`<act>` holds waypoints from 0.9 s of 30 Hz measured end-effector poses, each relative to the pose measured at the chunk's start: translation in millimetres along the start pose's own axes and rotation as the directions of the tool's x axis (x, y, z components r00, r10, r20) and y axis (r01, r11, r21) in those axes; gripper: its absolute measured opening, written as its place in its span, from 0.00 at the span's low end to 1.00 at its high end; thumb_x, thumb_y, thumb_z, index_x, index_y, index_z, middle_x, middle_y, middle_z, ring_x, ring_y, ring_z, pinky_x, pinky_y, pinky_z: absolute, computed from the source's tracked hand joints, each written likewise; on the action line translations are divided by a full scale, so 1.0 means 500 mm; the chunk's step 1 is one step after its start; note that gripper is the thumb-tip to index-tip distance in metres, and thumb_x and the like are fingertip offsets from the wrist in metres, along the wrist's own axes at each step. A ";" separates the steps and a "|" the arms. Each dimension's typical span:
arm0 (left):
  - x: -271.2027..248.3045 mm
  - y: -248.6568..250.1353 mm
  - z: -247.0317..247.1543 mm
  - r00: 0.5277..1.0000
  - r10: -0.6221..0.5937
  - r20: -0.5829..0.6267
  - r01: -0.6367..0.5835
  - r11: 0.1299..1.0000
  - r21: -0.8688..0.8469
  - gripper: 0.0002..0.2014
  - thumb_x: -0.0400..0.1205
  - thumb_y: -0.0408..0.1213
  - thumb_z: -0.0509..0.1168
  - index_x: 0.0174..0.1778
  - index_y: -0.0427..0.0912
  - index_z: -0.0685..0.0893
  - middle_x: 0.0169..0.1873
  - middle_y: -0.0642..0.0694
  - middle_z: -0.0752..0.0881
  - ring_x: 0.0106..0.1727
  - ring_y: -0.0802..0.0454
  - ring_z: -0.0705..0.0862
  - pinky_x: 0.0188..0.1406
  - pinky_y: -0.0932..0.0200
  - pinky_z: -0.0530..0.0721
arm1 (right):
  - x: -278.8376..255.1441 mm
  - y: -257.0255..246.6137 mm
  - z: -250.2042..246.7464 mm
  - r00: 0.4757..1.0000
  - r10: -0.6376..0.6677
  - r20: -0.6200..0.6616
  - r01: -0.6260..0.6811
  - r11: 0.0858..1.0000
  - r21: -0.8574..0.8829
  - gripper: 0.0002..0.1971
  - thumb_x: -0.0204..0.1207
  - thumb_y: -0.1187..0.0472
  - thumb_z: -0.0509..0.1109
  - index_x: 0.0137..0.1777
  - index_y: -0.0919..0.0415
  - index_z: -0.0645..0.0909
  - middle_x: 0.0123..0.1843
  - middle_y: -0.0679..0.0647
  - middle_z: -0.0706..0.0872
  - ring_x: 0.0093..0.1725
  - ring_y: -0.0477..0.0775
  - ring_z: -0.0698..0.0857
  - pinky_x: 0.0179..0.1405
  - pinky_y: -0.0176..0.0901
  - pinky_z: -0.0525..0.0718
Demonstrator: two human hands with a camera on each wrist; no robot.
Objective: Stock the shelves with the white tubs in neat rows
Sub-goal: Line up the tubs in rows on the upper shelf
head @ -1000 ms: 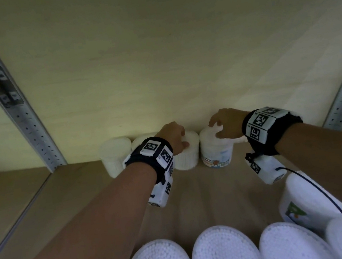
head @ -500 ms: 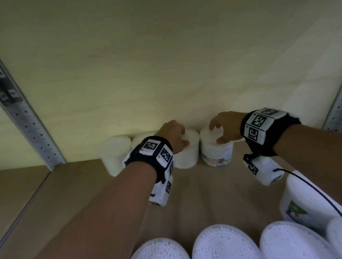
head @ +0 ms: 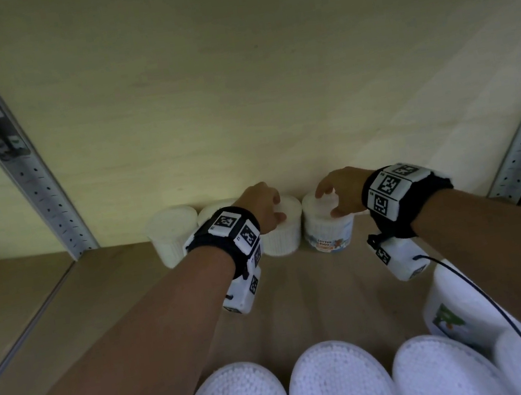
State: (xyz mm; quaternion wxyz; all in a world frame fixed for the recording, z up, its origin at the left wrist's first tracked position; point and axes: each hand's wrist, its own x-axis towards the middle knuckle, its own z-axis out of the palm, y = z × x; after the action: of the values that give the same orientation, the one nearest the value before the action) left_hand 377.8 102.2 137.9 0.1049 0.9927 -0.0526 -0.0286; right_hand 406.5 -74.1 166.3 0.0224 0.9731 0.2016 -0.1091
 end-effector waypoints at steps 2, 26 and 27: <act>0.000 0.000 0.000 1.000 0.000 0.000 0.000 1.000 -0.003 0.24 0.83 0.45 0.64 0.73 0.38 0.74 0.72 0.39 0.72 0.72 0.42 0.73 0.70 0.52 0.72 | 0.001 0.001 -0.001 1.000 0.000 0.015 0.000 1.000 0.007 0.27 0.79 0.63 0.70 0.78 0.57 0.71 0.78 0.57 0.71 0.75 0.59 0.74 0.71 0.46 0.73; 0.005 -0.005 0.002 1.000 0.027 0.008 -0.027 1.000 -0.010 0.24 0.83 0.44 0.65 0.73 0.39 0.74 0.72 0.39 0.71 0.72 0.42 0.73 0.68 0.53 0.72 | 0.019 0.001 0.016 0.999 0.028 -0.031 -0.029 1.000 -0.010 0.28 0.80 0.53 0.68 0.79 0.60 0.68 0.77 0.58 0.72 0.75 0.59 0.73 0.71 0.46 0.73; 0.005 -0.006 0.002 1.000 0.029 0.010 -0.029 0.999 -0.020 0.24 0.82 0.44 0.65 0.73 0.39 0.74 0.72 0.40 0.71 0.72 0.42 0.73 0.68 0.54 0.72 | 0.019 0.001 0.016 0.999 0.023 -0.030 -0.024 1.000 -0.019 0.28 0.80 0.53 0.68 0.79 0.60 0.68 0.77 0.58 0.72 0.75 0.59 0.73 0.71 0.46 0.73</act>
State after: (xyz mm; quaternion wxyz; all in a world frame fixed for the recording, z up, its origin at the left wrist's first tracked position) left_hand 380.3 104.7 136.4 0.1148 0.9906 -0.0674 -0.0325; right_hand 413.9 -71.7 156.3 0.0301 0.9767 0.1916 -0.0924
